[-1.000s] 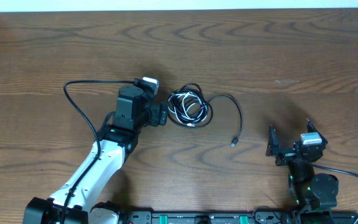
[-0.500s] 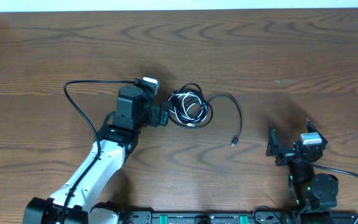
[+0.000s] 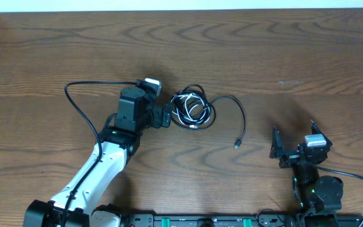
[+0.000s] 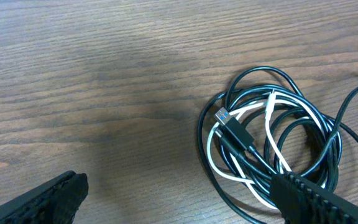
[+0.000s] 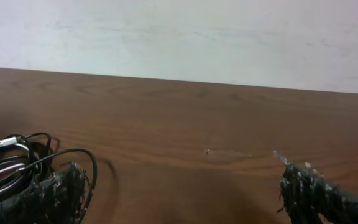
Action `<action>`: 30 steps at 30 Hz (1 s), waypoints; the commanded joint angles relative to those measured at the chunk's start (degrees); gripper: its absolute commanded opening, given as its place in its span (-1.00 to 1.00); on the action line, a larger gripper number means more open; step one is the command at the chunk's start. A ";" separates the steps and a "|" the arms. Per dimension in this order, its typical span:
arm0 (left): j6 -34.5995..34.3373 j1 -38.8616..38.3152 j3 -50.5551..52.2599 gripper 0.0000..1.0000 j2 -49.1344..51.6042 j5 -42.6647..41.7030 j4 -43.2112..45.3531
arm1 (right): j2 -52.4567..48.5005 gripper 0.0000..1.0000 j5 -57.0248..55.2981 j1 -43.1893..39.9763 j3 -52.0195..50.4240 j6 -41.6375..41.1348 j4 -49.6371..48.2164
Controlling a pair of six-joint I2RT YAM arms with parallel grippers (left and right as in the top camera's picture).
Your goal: Untangle cables
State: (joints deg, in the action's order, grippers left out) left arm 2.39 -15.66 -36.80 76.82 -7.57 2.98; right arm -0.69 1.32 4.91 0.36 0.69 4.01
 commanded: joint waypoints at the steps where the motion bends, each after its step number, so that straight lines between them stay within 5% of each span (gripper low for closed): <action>1: 0.35 -0.24 -0.98 0.97 0.33 0.07 -0.55 | 0.31 0.99 0.31 0.44 -0.04 0.68 0.28; 30: 0.59 -0.24 -0.98 0.97 0.22 1.40 -2.29 | 0.31 0.98 0.31 0.44 -0.04 0.68 0.26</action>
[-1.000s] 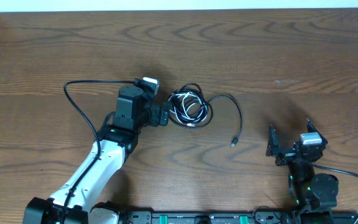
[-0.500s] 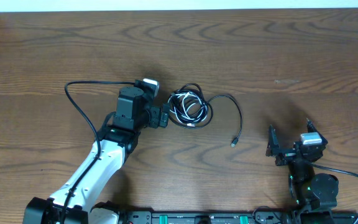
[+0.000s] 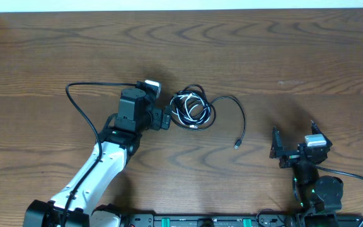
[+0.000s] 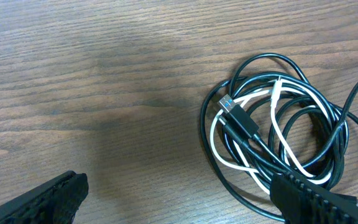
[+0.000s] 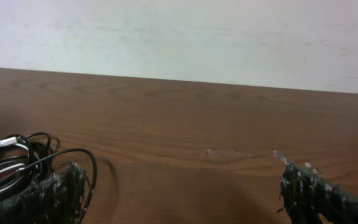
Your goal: Untangle cables
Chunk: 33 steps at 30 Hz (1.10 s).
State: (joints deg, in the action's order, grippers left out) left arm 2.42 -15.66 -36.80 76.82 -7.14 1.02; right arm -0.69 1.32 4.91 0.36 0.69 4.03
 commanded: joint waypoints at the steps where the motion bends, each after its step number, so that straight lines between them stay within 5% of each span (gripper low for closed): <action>1: 0.57 -0.24 -0.98 0.97 0.22 0.96 -0.35 | 0.31 0.99 0.31 0.44 -0.04 0.68 0.26; 33: 0.28 -0.35 -0.98 0.97 -0.50 3.23 -1.36 | 0.31 0.99 0.31 0.44 -0.04 0.68 0.26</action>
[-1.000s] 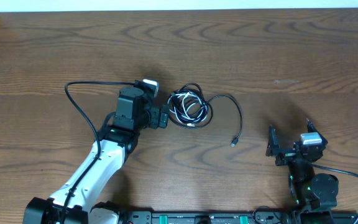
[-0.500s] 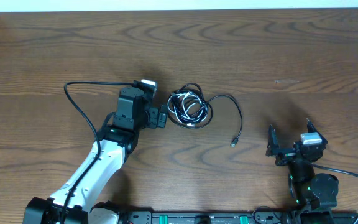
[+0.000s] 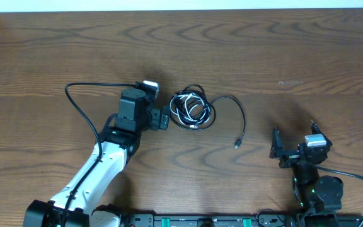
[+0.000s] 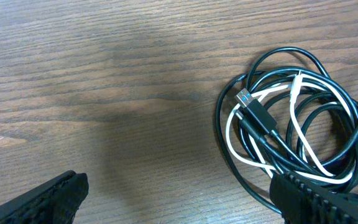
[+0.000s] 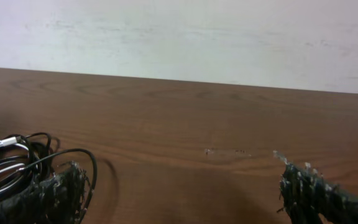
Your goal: Untangle cables
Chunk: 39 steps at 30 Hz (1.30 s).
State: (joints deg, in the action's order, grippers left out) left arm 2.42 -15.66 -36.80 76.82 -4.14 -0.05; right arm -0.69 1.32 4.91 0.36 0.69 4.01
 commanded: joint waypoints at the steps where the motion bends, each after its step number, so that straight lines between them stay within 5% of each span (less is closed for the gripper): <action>1: -0.13 -0.46 -0.98 0.97 -0.70 -0.22 -0.26 | 0.31 0.99 0.31 0.44 -0.04 0.68 0.28; 12: -0.20 -0.44 -0.98 0.97 -0.83 -2.32 -1.14 | 0.31 0.99 0.31 0.44 -0.07 0.68 0.26; 22: -10.78 -2.21 -1.05 0.97 -0.85 -10.03 -4.00 | 0.31 0.99 0.31 0.44 -0.04 0.68 0.24; 32: -13.73 -6.71 -11.37 0.97 -0.85 -6.54 -17.29 | 0.28 0.99 1.27 0.44 0.24 -4.20 -5.51; 39: -15.82 -6.69 -11.85 0.97 -0.83 -6.54 -17.29 | -10.43 0.99 3.32 0.39 12.52 -3.96 2.54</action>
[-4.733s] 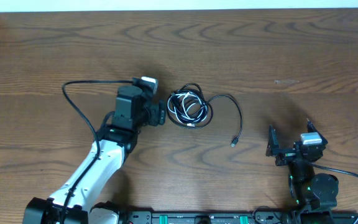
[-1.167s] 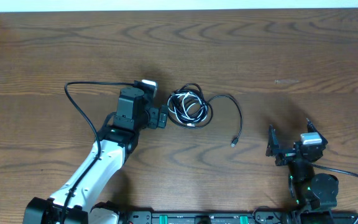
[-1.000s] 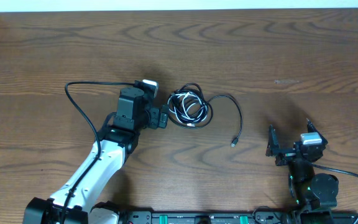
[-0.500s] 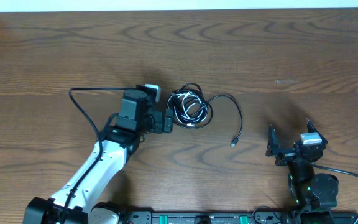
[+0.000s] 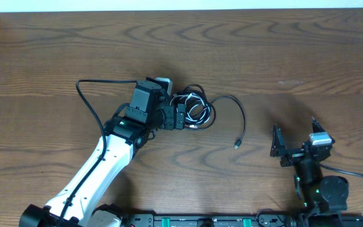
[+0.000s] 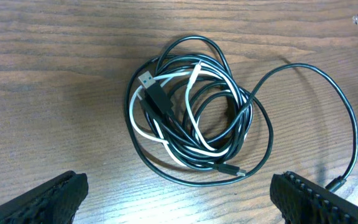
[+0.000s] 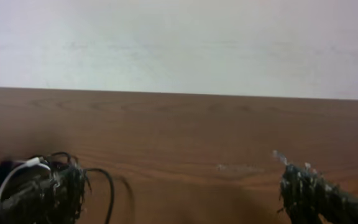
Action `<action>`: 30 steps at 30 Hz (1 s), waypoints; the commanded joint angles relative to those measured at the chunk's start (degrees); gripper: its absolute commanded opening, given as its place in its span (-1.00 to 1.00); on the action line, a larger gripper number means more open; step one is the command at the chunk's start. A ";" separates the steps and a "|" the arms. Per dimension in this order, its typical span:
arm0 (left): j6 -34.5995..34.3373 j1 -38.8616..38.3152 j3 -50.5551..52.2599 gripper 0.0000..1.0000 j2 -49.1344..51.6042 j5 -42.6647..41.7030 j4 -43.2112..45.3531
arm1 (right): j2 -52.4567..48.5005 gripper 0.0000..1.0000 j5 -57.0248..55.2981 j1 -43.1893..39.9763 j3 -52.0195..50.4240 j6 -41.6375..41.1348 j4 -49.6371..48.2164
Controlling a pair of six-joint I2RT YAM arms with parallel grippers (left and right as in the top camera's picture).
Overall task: Untangle cables
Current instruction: 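Move the right gripper to the bundle's right side and grasp cables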
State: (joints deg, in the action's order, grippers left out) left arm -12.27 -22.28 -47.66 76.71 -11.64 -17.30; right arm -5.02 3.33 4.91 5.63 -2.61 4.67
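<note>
A tangled bundle (image 5: 196, 110) of black and white cables lies coiled mid-table, and fills the left wrist view as a bundle (image 6: 245, 118). A black USB plug (image 6: 156, 98) lies across its left side. One black tail (image 5: 241, 123) arcs right and ends in a small plug (image 5: 237, 144). My left gripper (image 5: 176, 118) hangs open over the coil's left edge, its fingers (image 6: 48, 199) wide at the near side of the coil. My right gripper (image 5: 293, 140) is open far to the right, holding nothing. The coil (image 7: 14, 177) shows partly behind its left finger.
The bare wooden table (image 5: 282, 57) stretches all round the coil. The left arm's own black supply cable (image 5: 90, 101) loops over the table to the left. A white wall (image 7: 179, 43) rises beyond the far table edge.
My left gripper has moved right, from just left of the coil to over its left edge, still open. The right wrist has shifted slightly and its view now sits higher. The coil lies unchanged.
My left gripper stood open at the coil's left edge. At the following two moments it was a little further left each time. Now it is over the coil. Both grippers stayed open, and the cables kept their place and shape.
</note>
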 commanded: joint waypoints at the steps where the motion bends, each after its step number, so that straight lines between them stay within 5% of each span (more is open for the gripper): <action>1: -1.14 -0.02 -0.98 0.97 -0.72 1.36 0.17 | -10.12 0.99 2.51 0.39 10.25 0.59 3.43; 8: -0.92 -0.02 -0.96 0.97 -0.72 2.27 1.73 | -42.25 0.99 20.33 0.39 32.20 3.78 13.14; 13: -0.92 -0.02 -0.96 0.97 -0.72 2.36 1.73 | -62.42 0.98 43.60 0.42 44.65 3.72 16.02; 19: -0.92 -0.02 -0.96 0.97 -0.72 3.78 1.66 | -80.81 0.99 69.99 0.85 47.82 -8.50 -5.22; 26: -0.92 -0.02 -0.96 0.97 -0.72 5.29 1.97 | -91.06 0.98 58.82 4.61 47.82 -15.78 -7.06; 30: -0.92 -0.02 -0.94 0.97 -0.72 5.29 1.95 | -95.60 0.69 50.90 6.73 47.82 -10.43 -9.70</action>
State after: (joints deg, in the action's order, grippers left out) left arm -13.13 -22.28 -47.66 76.49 -7.29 -15.29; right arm -98.87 59.02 10.35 52.73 -16.16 -3.44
